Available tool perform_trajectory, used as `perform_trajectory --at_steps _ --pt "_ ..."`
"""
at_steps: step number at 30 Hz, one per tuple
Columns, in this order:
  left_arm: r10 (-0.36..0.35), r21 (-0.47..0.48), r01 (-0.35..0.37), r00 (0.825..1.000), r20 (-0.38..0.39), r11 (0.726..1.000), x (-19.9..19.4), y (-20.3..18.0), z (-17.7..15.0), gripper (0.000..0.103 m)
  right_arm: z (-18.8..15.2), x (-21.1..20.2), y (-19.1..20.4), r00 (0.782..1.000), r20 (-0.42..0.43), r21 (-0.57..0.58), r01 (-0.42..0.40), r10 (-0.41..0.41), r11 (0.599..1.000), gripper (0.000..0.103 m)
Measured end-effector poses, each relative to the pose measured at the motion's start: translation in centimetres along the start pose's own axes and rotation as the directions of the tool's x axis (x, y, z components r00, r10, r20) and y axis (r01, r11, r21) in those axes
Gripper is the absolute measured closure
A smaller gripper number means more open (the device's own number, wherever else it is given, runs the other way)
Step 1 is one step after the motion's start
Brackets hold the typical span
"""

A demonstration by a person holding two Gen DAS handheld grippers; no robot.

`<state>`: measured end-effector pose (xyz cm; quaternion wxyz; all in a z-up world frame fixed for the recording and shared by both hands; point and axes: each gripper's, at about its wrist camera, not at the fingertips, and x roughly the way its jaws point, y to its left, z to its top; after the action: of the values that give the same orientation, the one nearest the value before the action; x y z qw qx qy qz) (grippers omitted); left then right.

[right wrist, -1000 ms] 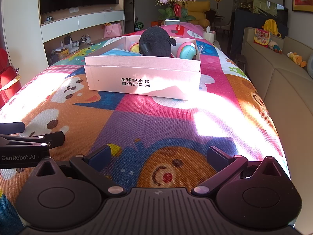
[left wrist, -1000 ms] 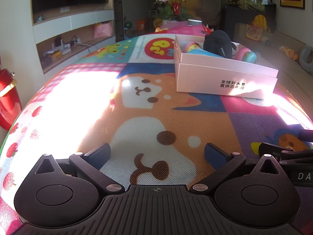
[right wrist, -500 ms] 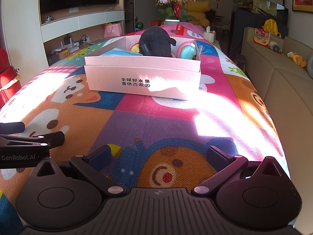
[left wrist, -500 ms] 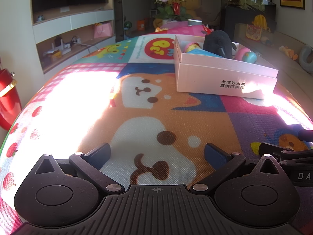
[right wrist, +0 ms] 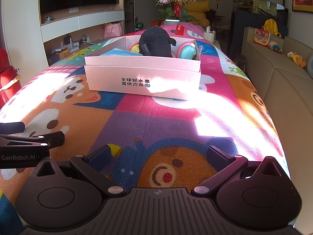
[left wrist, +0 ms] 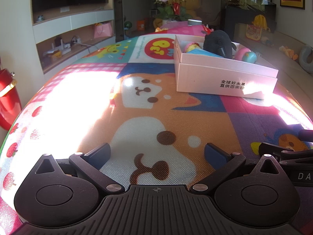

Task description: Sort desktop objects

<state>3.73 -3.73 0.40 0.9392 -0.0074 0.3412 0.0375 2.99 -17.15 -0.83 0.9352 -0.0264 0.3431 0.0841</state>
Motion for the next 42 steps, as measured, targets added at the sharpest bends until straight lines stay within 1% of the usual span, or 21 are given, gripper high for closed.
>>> perform_trajectory --at_steps 29,36,39,40,42 --pt "-0.007 -0.01 0.007 1.0 -0.002 1.0 0.21 0.09 0.1 0.0 0.01 -0.02 -0.04 1.0 0.0 0.0 0.0 0.0 1.0 0.0" --pt "-0.004 0.004 0.004 1.0 -0.004 1.0 0.21 -0.05 0.19 0.0 -0.01 -0.01 -0.01 1.0 0.0 0.0 0.0 0.0 1.0 0.0" --pt "-0.033 0.013 0.034 0.999 -0.032 0.999 0.36 0.19 0.65 0.0 0.01 0.02 -0.01 1.0 0.0 0.0 0.0 0.0 1.0 0.0" --pt "-0.036 0.011 0.037 0.998 -0.054 0.999 0.28 0.2 0.75 0.0 0.02 0.05 -0.03 1.0 0.0 0.0 0.0 0.0 1.0 0.0" --pt "-0.024 0.01 0.025 0.998 -0.063 1.0 0.0 -0.02 0.58 0.0 0.01 0.04 -0.02 1.0 0.0 0.0 0.0 0.0 1.0 0.0"
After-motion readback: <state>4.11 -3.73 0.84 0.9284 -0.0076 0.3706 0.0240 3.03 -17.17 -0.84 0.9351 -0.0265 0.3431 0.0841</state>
